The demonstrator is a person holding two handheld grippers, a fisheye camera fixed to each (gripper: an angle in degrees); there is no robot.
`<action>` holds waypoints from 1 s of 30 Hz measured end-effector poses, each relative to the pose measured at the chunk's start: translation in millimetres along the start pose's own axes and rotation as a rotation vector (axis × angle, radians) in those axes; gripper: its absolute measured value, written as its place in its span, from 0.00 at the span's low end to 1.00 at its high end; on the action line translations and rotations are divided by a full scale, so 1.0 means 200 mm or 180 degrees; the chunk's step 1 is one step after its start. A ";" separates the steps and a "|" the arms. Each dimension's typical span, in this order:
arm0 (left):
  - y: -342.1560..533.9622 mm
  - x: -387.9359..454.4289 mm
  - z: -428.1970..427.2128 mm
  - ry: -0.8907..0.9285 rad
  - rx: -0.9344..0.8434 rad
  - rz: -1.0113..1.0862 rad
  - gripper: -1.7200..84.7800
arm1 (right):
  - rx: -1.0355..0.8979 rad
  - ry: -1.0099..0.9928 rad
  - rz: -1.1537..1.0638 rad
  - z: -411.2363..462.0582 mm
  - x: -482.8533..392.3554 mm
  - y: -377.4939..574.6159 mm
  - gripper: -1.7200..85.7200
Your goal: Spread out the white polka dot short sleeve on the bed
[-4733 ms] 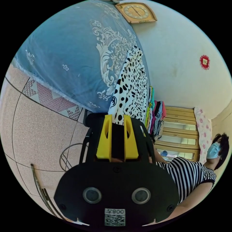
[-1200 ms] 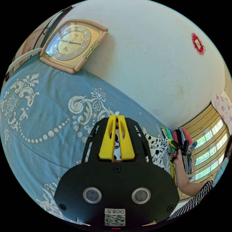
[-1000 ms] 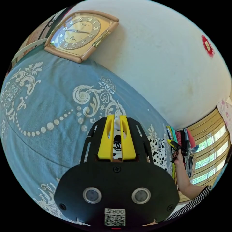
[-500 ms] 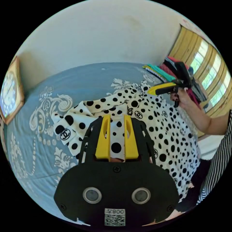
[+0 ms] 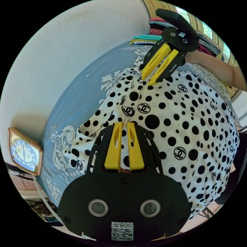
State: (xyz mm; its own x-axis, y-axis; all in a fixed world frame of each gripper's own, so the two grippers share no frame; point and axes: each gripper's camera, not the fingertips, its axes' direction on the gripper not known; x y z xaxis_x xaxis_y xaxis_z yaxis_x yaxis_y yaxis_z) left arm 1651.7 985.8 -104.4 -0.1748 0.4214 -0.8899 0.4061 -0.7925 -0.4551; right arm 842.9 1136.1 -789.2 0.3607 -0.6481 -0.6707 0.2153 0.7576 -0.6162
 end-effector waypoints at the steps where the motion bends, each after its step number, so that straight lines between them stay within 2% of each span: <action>1: -0.01 0.00 0.01 0.0036 0.0002 -0.0015 0.05 | -0.0036 0.0041 -0.0091 0.03 -0.02 -0.04 0.10; 14: -0.12 -0.16 0.11 0.1043 0.0140 -0.0372 0.06 | -0.0385 0.0053 -0.0681 0.32 -0.11 -0.31 0.05; 19: -0.15 -0.15 0.12 0.0871 0.0352 -0.0302 0.11 | -0.0468 -0.0058 -0.0716 0.40 -0.07 -0.37 0.03; 23: -0.26 -0.04 0.16 0.0536 0.0219 0.0174 0.12 | -0.0479 -0.0241 -0.0686 0.43 -0.01 -0.40 0.03; 27: -0.34 -0.01 0.28 0.0282 -0.0145 0.0458 0.09 | -0.0404 -0.0439 -0.0626 0.44 0.09 -0.41 0.03; 30: -0.36 -0.08 0.30 0.0510 -0.0141 0.0397 0.05 | -0.0331 -0.0595 -0.0583 0.43 0.17 -0.41 0.03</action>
State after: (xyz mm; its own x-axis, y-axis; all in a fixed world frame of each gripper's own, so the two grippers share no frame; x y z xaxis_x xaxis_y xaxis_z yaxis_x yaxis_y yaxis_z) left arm 1571.4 1010.1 -58.5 0.0228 0.3887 -0.9211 0.4553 -0.8243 -0.3366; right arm 915.5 1058.1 -726.3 0.4876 -0.7405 -0.4626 0.2014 0.6109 -0.7656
